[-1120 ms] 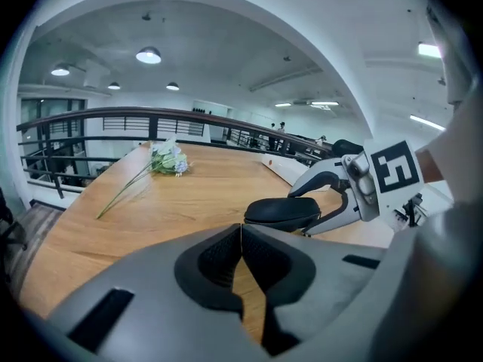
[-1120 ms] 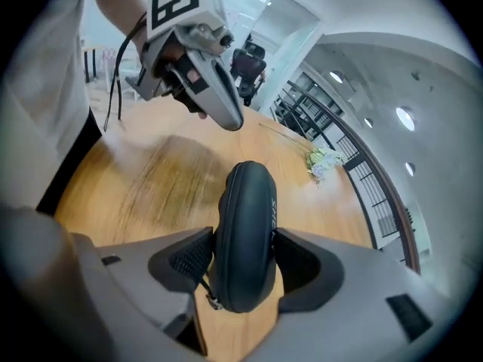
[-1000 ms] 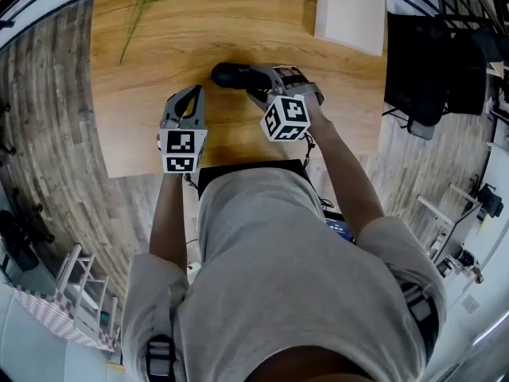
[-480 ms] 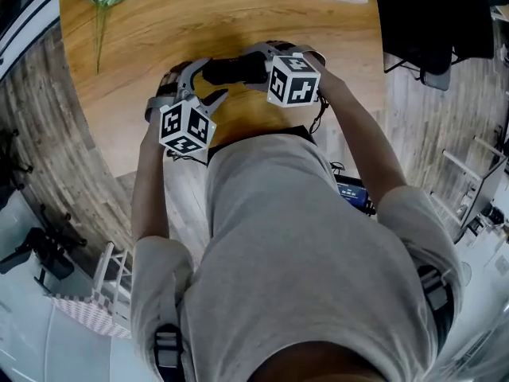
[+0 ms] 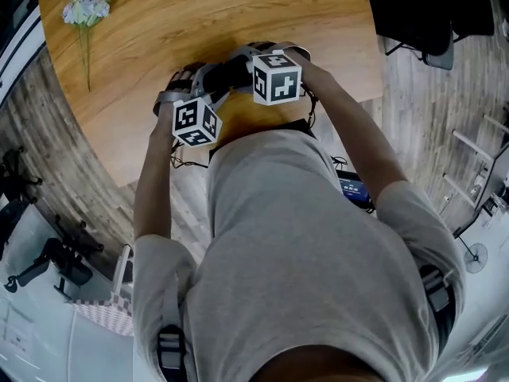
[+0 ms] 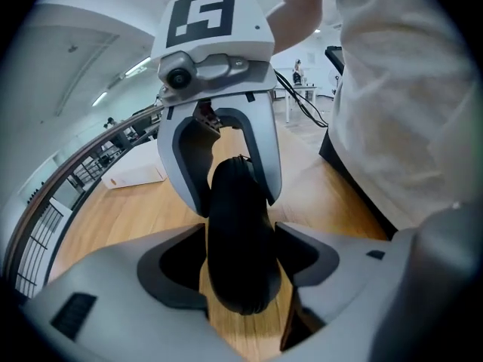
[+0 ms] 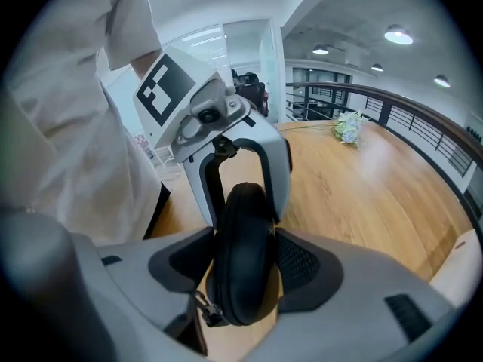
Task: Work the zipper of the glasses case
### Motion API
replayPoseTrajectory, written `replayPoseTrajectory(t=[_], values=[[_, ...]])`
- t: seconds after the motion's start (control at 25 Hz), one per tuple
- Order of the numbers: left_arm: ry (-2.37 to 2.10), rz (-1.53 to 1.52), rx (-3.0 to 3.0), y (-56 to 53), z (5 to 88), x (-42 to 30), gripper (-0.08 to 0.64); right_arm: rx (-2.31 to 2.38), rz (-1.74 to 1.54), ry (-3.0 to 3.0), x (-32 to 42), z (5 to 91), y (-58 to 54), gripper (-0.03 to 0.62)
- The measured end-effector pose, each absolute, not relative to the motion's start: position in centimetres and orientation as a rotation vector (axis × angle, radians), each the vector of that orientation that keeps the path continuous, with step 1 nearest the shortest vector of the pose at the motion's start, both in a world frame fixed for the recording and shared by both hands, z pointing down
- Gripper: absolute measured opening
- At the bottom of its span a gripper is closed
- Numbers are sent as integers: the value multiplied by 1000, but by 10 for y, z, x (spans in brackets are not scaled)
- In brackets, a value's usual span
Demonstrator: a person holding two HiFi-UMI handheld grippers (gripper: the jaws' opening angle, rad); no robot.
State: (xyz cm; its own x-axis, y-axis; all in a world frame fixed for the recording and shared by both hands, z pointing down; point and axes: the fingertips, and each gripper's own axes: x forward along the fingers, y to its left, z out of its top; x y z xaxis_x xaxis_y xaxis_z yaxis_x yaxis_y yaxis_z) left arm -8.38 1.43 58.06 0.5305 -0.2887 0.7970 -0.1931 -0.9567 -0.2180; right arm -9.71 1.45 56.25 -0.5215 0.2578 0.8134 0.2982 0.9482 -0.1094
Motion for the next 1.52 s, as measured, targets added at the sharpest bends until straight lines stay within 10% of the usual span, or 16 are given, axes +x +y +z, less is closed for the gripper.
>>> replayPoseTrajectory(t=[0.48,0.56,0.64,0.88,1.0,1.52], values=[[481,-1364,-2752,6,589,-91,282,-7,246,-2392,-75,545,-20,275],[467,-1371,-2753,6,589,-92,282,185,485,-2492,-56,533,-34,67],[459,-1386,-2759,5,589,-93,282,324,715,-2559,-37,527,-43,28],[474,-1402,-2805,3,589,-94,282,385,714,-2485,-18,555,-31,31],[486,-1401,-2834,0,589,-94,282,356,745,-2474,-23,564,-20,152],[507,-1415,-2848,-1,589,-94,282,369,311,-2470,-40,569,-24,98]])
